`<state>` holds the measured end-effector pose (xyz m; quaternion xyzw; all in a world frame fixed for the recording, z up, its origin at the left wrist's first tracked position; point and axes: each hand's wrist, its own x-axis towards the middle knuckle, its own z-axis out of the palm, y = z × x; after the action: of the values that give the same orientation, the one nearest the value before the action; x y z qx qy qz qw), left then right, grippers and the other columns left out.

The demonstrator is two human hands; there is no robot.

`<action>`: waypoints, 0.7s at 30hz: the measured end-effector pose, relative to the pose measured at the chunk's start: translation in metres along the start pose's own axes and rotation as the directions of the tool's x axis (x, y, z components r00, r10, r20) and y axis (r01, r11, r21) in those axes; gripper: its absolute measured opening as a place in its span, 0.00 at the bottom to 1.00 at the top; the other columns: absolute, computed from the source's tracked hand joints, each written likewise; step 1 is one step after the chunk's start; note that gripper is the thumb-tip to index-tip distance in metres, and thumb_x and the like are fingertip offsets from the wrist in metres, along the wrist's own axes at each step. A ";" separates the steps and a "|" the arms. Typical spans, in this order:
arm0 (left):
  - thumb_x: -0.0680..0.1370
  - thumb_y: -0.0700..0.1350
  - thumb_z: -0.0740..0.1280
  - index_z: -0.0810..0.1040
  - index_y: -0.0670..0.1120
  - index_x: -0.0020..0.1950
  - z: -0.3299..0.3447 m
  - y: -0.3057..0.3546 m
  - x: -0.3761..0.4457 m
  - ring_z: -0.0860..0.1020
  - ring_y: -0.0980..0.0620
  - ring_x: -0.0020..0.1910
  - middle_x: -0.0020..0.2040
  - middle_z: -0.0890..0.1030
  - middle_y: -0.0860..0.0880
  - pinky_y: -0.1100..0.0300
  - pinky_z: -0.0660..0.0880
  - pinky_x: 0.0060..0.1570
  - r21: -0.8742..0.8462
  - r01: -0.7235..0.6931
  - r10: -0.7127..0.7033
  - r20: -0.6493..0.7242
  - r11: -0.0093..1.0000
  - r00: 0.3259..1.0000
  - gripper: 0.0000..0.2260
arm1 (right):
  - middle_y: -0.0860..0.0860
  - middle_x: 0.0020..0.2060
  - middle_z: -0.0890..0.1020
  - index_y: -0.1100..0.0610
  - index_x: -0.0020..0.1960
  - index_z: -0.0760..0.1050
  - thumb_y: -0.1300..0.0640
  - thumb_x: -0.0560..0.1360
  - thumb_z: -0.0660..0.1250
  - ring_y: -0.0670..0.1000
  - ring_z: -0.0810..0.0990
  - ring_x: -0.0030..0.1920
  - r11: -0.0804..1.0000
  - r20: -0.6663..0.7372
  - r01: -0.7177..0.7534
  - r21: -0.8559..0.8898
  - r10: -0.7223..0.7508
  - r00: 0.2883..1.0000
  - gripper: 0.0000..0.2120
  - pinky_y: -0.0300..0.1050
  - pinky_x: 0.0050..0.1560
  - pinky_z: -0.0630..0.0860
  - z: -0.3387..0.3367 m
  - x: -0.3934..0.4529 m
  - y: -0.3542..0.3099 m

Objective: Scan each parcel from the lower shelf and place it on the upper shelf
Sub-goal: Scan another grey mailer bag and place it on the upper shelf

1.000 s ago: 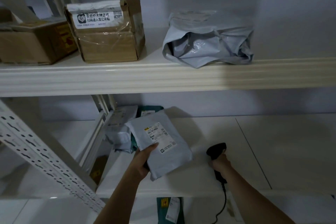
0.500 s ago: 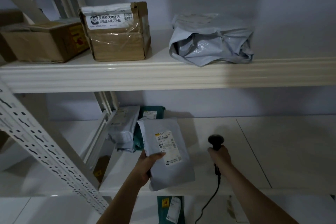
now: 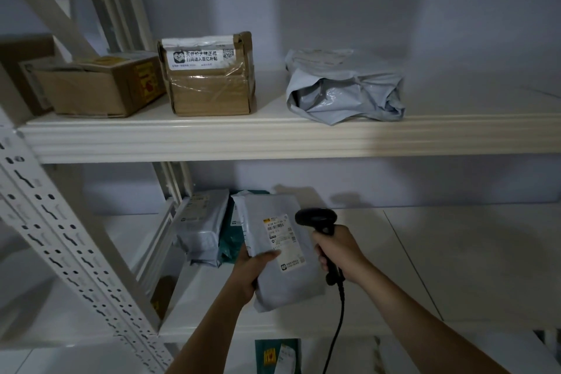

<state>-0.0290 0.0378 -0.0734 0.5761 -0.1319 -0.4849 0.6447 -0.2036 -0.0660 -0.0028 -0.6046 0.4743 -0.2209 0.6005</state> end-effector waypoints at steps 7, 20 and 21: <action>0.61 0.38 0.82 0.76 0.46 0.64 0.008 0.002 -0.001 0.84 0.40 0.52 0.54 0.85 0.43 0.38 0.81 0.50 0.030 -0.033 0.033 0.023 0.999 0.999 0.32 | 0.56 0.27 0.74 0.62 0.36 0.75 0.60 0.71 0.65 0.52 0.69 0.23 1.000 0.026 0.008 0.000 -0.008 1.000 0.07 0.43 0.26 0.69 0.018 -0.005 -0.008; 0.64 0.36 0.80 0.75 0.45 0.64 0.011 0.001 0.002 0.84 0.40 0.50 0.53 0.85 0.41 0.42 0.83 0.46 0.050 0.001 0.001 -0.028 0.999 1.000 0.30 | 0.56 0.28 0.74 0.60 0.38 0.74 0.60 0.70 0.64 0.52 0.70 0.23 0.999 0.069 -0.022 -0.032 0.024 0.997 0.04 0.42 0.26 0.69 0.028 -0.001 -0.008; 0.64 0.36 0.80 0.75 0.45 0.64 0.011 0.000 0.002 0.84 0.40 0.50 0.53 0.85 0.41 0.42 0.83 0.46 0.055 0.001 0.001 -0.030 0.998 1.000 0.30 | 0.56 0.28 0.74 0.60 0.37 0.74 0.60 0.69 0.64 0.52 0.70 0.23 0.999 0.073 -0.020 -0.034 0.023 0.997 0.04 0.42 0.26 0.69 0.028 -0.001 -0.008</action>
<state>-0.0354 0.0292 -0.0707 0.6009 -0.1356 -0.4724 0.6304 -0.1785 -0.0521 0.0002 -0.6171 0.4618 -0.1842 0.6099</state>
